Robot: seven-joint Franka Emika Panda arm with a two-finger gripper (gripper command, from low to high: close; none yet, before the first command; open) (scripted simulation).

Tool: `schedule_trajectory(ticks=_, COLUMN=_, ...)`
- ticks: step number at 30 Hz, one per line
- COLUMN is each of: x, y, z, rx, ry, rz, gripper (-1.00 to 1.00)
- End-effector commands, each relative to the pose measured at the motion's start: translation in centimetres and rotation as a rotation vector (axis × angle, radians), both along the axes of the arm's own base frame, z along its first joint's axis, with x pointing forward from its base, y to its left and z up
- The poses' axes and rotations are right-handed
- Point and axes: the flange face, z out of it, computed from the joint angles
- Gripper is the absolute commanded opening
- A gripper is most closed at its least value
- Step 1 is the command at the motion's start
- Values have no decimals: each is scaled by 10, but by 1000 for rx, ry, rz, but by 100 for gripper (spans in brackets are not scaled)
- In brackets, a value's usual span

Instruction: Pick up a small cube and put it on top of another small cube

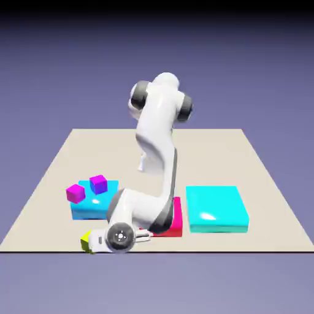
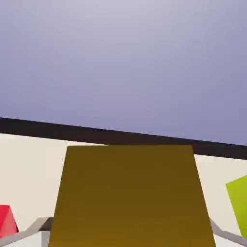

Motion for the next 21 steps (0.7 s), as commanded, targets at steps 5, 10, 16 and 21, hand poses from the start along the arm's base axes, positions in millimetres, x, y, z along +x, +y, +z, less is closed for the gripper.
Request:
schedule_trajectory(ticks=5, x=-27, y=-50, z=53, rx=-37, ry=-6, rz=-135, gripper=-100)
schedule_trajectory(ticks=10, x=-81, y=-105, z=97, rx=-56, ry=-10, rz=-311, gripper=-100)
schedule_trajectory(ticks=16, x=-162, y=-154, z=136, rx=-42, ry=-8, rz=-527, gripper=-100)
schedule_trajectory(ticks=21, x=-231, y=-176, z=153, rx=-1, ry=1, rz=-690, gripper=-100)
